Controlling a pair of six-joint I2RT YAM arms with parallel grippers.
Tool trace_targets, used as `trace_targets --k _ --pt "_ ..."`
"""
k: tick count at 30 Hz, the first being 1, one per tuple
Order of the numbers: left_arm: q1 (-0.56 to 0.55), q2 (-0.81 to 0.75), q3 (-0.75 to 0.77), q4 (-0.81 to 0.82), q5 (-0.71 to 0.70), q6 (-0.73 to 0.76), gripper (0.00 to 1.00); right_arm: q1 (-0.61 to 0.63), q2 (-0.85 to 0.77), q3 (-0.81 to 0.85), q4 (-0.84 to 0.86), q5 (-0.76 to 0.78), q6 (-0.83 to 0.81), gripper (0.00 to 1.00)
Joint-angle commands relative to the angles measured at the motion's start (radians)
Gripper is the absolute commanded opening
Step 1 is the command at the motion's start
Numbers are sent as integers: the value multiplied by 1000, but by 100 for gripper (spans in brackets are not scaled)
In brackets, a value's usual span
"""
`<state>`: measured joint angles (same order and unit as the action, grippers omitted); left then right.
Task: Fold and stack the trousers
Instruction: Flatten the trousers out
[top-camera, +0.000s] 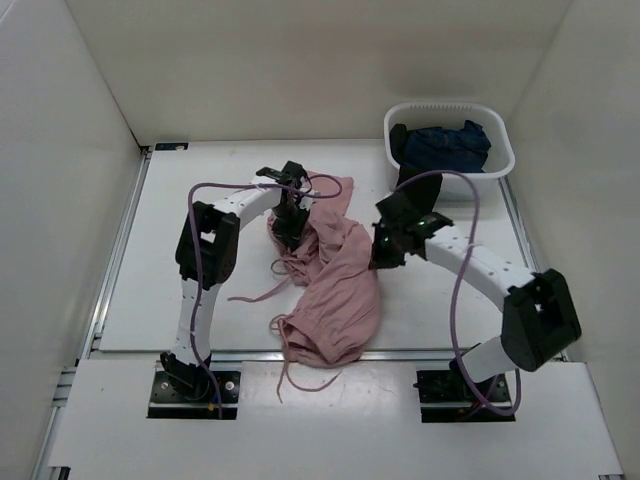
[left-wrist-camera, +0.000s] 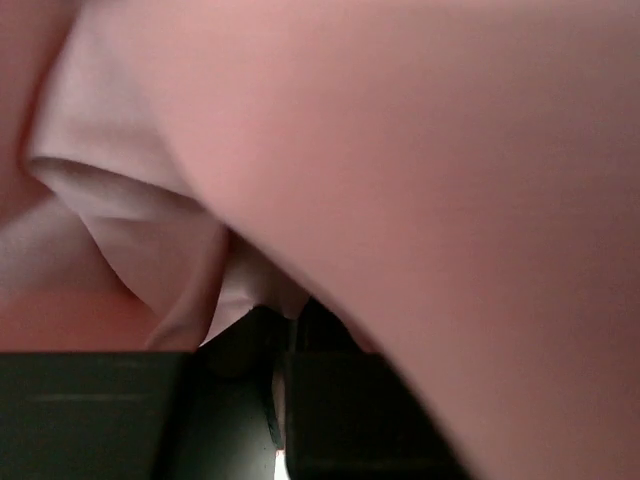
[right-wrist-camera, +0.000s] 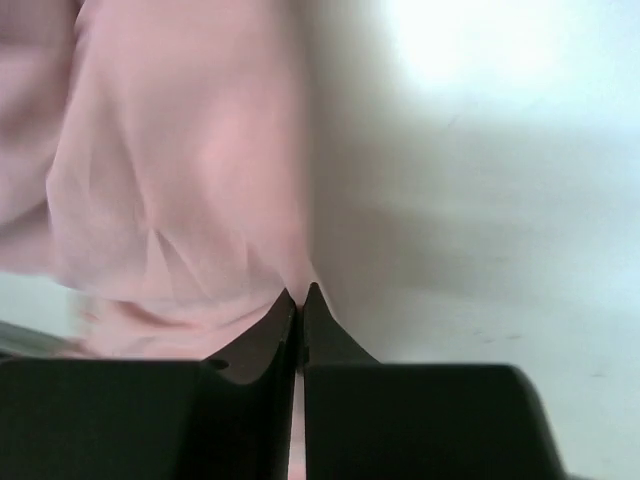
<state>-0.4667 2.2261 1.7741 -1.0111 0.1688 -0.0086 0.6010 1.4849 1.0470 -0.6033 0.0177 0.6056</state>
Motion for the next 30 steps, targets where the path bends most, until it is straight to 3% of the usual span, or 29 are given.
trace_targets --k 1,6,10,13,17,20,23,26,29,30 --pt "48 -229 -118 15 -177 9 14 -151 -138 73 -142 94 -53 0" --pt "36 -547 -280 -50 -340 9 14 -346 -201 143 -199 45 -112 0" --pt "26 -716 -301 -188 -328 9 14 -371 -105 353 -331 34 -141 0" --pt "48 -812 -344 -234 -403 9 14 -371 -46 534 -433 34 -150 0" --pt "132 -890 -247 -245 -538 9 14 -371 -99 625 -527 34 -141 0" --pt "154 -971 -200 -245 -470 9 14 -371 -156 616 -541 -4 -153 0" --pt "154 -1014 -261 -245 -436 9 14 -371 -170 629 -563 -67 -206 0" --pt "154 -1014 -389 -181 -454 9 14 -380 -48 755 -563 -58 -243 0" --pt "194 -965 -464 -88 -454 9 14 -408 188 905 -563 -52 -279 0" --pt "221 -914 -464 -42 -443 9 14 -418 331 1038 -575 -51 -265 8"
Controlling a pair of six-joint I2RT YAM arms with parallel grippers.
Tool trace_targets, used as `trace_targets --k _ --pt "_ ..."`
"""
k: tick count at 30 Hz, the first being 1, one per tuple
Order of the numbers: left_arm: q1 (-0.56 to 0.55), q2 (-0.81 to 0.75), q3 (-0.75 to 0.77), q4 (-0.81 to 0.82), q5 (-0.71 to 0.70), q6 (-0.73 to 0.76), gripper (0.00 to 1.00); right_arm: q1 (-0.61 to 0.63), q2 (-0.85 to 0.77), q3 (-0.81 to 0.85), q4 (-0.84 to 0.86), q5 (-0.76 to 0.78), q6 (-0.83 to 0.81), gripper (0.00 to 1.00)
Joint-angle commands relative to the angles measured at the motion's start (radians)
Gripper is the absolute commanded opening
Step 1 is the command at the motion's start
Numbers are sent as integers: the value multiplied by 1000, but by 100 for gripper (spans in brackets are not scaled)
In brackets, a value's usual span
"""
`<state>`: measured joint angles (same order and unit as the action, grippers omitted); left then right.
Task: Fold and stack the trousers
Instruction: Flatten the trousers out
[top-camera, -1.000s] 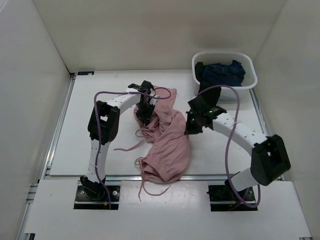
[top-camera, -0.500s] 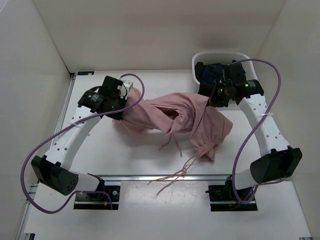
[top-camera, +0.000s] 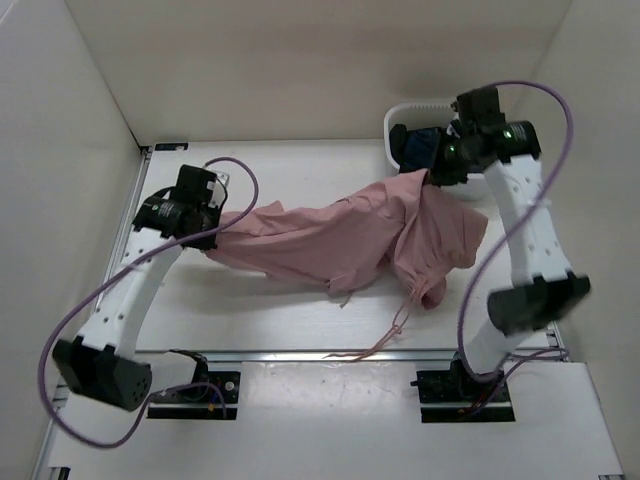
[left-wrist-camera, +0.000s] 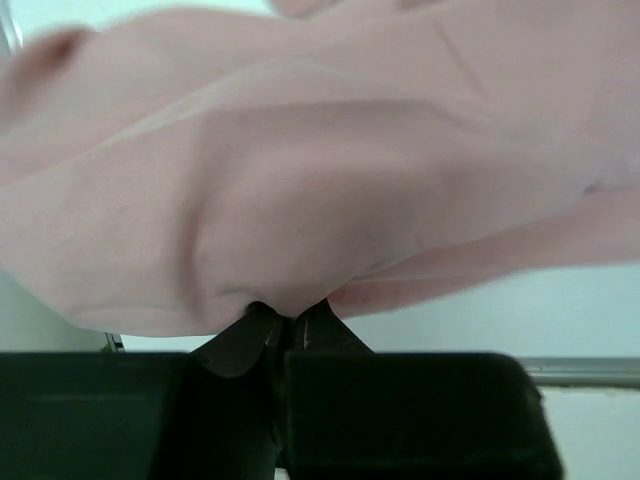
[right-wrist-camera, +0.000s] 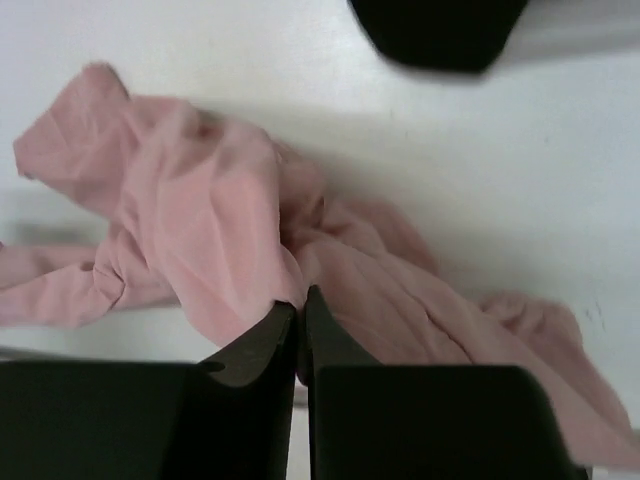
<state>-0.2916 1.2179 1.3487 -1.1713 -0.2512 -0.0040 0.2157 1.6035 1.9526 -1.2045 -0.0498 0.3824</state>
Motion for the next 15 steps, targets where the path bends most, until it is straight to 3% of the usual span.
trace_targets --k 1,2,3,5,7,9,10,12,15 --pt "64 129 -2 131 -23 4 14 -62 357 304 -24 1 -22 40" --pt "84 162 22 131 -23 4 14 -74 358 305 -55 -16 -5 40" --pt "109 198 50 145 -11 4 14 -84 466 460 -81 -33 6 72" --pt "179 287 117 156 0 4 14 -93 481 477 -99 -22 39 83" --pt "224 327 145 156 9 4 14 -93 393 323 -23 -4 39 86" --pt "224 351 145 156 18 4 14 -93 189 115 115 40 30 90" --pt "224 351 127 156 18 4 14 -93 121 -65 147 71 30 95" --pt "224 351 65 156 55 4 14 -93 -63 -205 174 163 30 96" --pt "233 341 -22 180 72 4 14 -93 -267 -470 174 157 73 98"
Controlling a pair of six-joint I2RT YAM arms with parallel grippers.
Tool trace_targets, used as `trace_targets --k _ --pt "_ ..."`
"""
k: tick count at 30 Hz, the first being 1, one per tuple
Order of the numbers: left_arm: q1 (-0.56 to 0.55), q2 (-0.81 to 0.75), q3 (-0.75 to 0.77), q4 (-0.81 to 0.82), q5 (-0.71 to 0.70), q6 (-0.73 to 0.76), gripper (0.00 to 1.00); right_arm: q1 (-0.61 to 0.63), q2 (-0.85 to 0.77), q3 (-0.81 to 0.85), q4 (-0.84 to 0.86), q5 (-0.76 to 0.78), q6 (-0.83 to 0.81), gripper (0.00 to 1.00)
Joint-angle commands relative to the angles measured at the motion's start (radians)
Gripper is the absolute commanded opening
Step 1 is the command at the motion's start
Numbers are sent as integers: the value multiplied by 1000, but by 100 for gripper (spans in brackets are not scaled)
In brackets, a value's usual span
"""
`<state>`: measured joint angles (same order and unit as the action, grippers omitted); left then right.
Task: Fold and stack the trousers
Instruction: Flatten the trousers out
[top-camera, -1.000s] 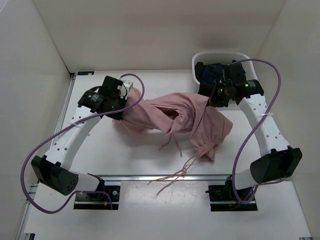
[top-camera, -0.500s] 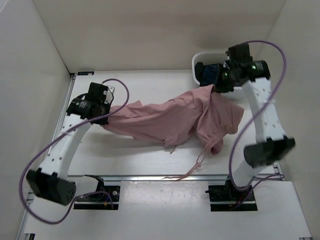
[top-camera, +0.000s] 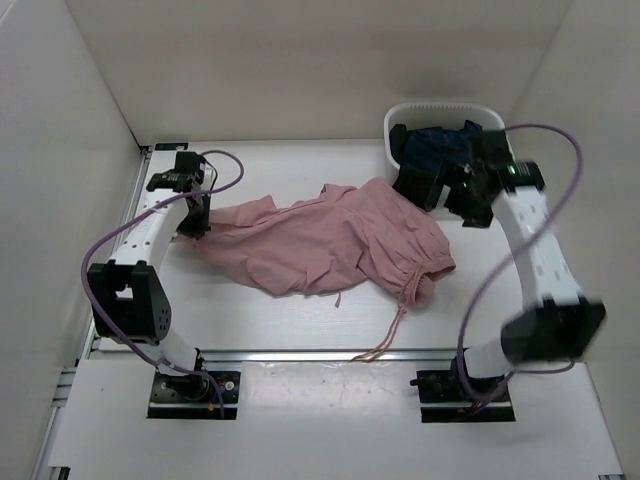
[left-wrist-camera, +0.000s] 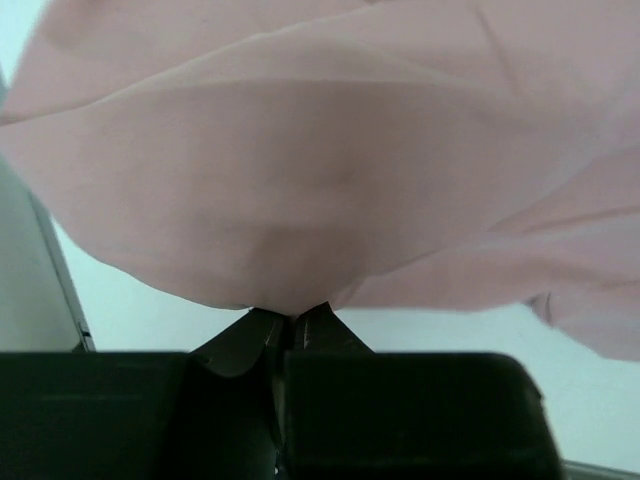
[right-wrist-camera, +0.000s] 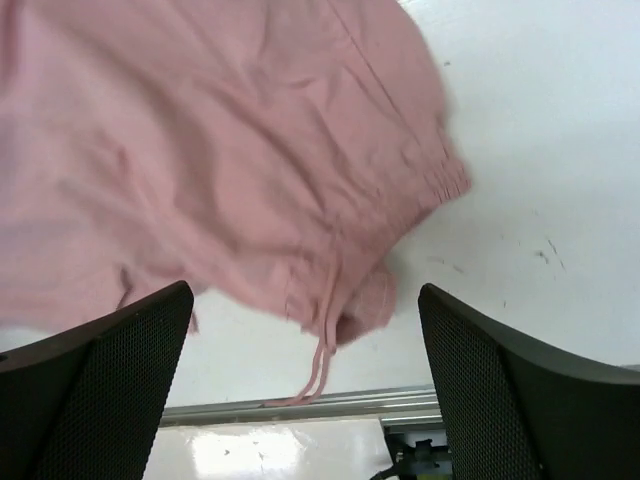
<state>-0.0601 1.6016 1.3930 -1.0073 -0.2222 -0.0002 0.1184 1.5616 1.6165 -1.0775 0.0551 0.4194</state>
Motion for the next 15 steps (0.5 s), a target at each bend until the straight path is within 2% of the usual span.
trace_targets --k 1,3,4,8,11,15 --pt "2 -52 -81 16 43 0 14 4 -265 -265 28 43 56 98" --pt "2 -52 -92 29 43 0 14 4 -360 -404 2 22 134 98" --pt "2 -52 -92 29 43 0 14 26 -389 -555 22 -4 153 98" --pt "2 -43 -55 29 43 0 14 125 -512 -835 160 -112 267 99" --pt "2 -43 -55 29 43 0 14 182 -512 -937 304 -121 280 99" --pt "2 -54 -94 19 32 0 14 213 -485 -977 454 -13 269 99"
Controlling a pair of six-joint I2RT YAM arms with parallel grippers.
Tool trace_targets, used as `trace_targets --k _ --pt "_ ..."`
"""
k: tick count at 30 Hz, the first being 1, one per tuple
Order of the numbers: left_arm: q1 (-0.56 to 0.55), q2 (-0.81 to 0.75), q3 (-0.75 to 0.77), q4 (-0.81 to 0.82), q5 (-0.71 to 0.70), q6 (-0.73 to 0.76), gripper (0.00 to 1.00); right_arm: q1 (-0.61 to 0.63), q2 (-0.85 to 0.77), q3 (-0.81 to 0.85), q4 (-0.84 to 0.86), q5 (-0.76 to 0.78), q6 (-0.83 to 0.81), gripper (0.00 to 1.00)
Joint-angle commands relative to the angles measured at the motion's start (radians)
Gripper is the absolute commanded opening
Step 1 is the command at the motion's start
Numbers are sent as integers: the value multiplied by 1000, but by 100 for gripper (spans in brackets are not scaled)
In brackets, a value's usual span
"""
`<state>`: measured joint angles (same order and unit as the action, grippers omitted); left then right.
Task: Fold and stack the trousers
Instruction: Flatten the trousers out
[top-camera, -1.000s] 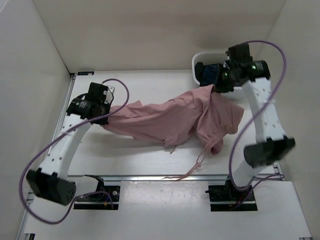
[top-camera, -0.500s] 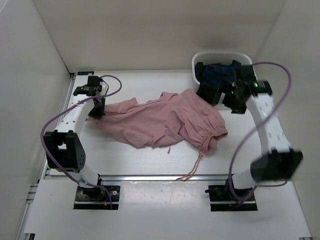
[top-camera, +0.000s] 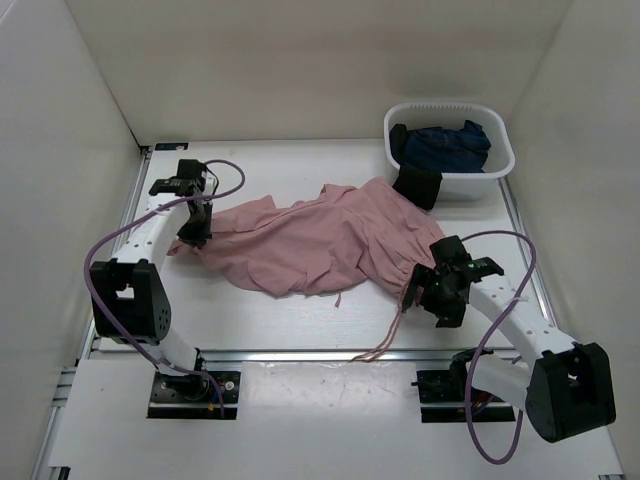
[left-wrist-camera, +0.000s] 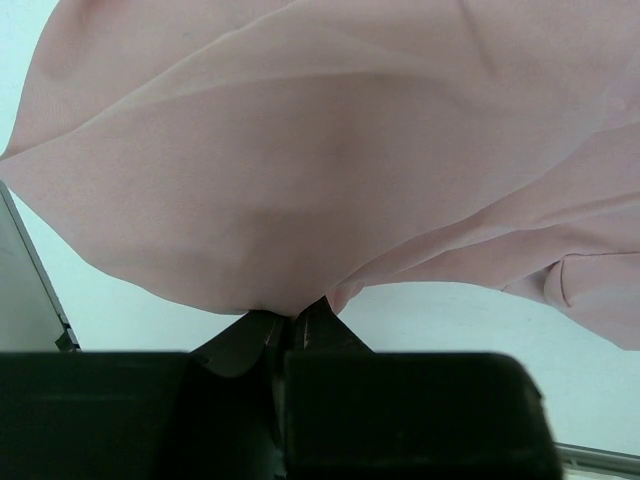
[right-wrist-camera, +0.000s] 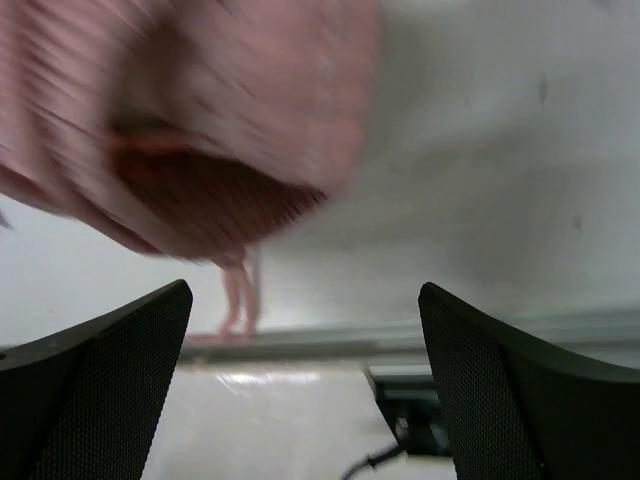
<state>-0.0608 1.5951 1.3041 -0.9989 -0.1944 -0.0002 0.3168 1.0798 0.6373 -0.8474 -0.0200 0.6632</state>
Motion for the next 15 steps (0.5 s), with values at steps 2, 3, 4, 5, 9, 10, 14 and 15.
trace_targets --k 2,3,4,5,9,10,14,15 --pt "3 -66 -18 11 -7 0 14 15 38 -8 316 63 16 99" --pt "3 -66 -31 11 -7 0 14 15 54 -8 355 46 16 99" --pt "3 -76 -41 11 -7 0 14 15 87 -20 388 37 16 99" --pt "3 -86 -42 11 -16 0 14 27 104 -21 440 51 16 99" --pt "3 -95 -51 11 -27 0 14 27 184 -21 479 92 27 76" --pt "12 -106 -51 11 -48 0 14 27 184 -21 479 107 36 61" --pt "47 -115 -51 11 -234 0 14 27 175 103 342 65 26 0" --pt "90 -115 -60 2 -331 0 14 27 116 243 153 24 26 0"
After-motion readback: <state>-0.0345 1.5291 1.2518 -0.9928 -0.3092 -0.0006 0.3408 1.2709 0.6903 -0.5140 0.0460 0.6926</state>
